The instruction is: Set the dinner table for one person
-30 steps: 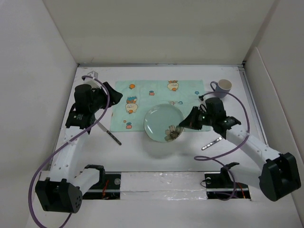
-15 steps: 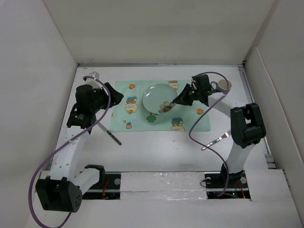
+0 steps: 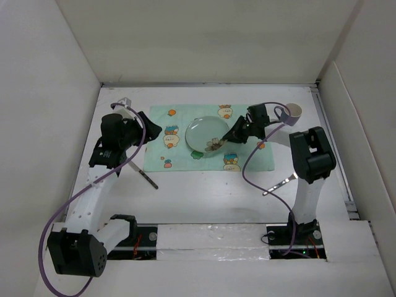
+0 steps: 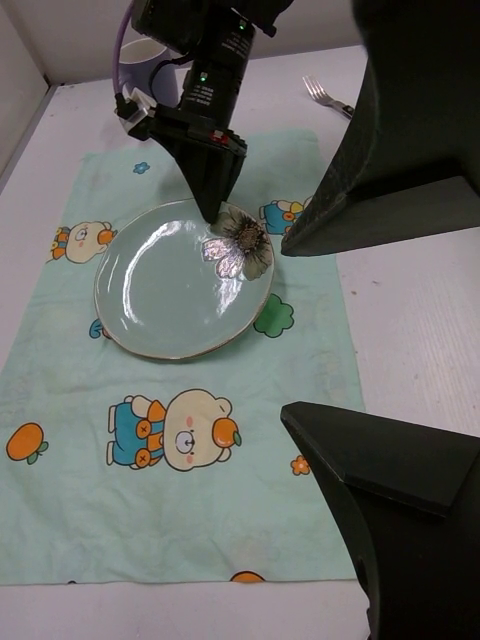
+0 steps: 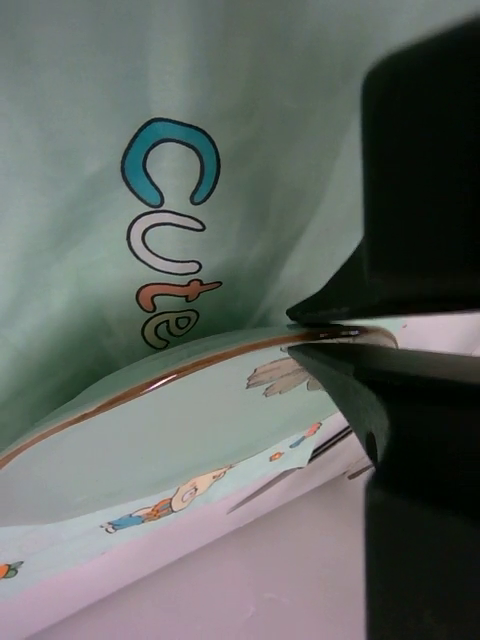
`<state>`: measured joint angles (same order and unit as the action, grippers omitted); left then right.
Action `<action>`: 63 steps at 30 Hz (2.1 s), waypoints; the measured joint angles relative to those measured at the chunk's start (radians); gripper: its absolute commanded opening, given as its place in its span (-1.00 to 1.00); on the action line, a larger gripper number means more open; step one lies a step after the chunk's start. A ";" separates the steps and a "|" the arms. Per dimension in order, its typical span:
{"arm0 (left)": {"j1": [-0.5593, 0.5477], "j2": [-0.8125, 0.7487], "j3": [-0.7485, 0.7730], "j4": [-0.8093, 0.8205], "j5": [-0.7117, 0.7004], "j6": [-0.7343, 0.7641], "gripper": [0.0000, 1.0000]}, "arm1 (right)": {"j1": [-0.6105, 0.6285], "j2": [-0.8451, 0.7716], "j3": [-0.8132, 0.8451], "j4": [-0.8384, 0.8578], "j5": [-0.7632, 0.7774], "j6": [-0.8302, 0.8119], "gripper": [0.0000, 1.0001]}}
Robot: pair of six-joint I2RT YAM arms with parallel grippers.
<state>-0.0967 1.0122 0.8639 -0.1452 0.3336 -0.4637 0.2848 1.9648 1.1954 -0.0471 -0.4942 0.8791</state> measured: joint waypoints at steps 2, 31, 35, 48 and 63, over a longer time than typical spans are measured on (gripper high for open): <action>0.000 0.000 -0.003 0.000 0.001 0.000 0.15 | 0.003 0.002 0.000 0.007 -0.002 -0.003 -0.24; 0.000 0.006 -0.008 0.013 0.055 0.028 -0.61 | -0.459 -0.230 0.397 -0.468 0.632 -0.312 0.17; 0.000 0.005 -0.031 0.013 0.060 0.031 -0.55 | -0.478 -0.104 0.477 -0.542 0.692 -0.317 0.21; 0.000 0.014 -0.039 0.006 0.076 0.037 -0.54 | -0.472 0.043 0.498 -0.636 0.722 -0.316 -1.00; 0.000 0.045 -0.039 0.006 0.078 0.037 -0.55 | -0.248 0.066 0.911 -0.714 0.746 -0.394 -1.00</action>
<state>-0.0967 1.0576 0.8246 -0.1394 0.4114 -0.4263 0.0364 2.0312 2.1059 -0.7612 0.2520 0.4854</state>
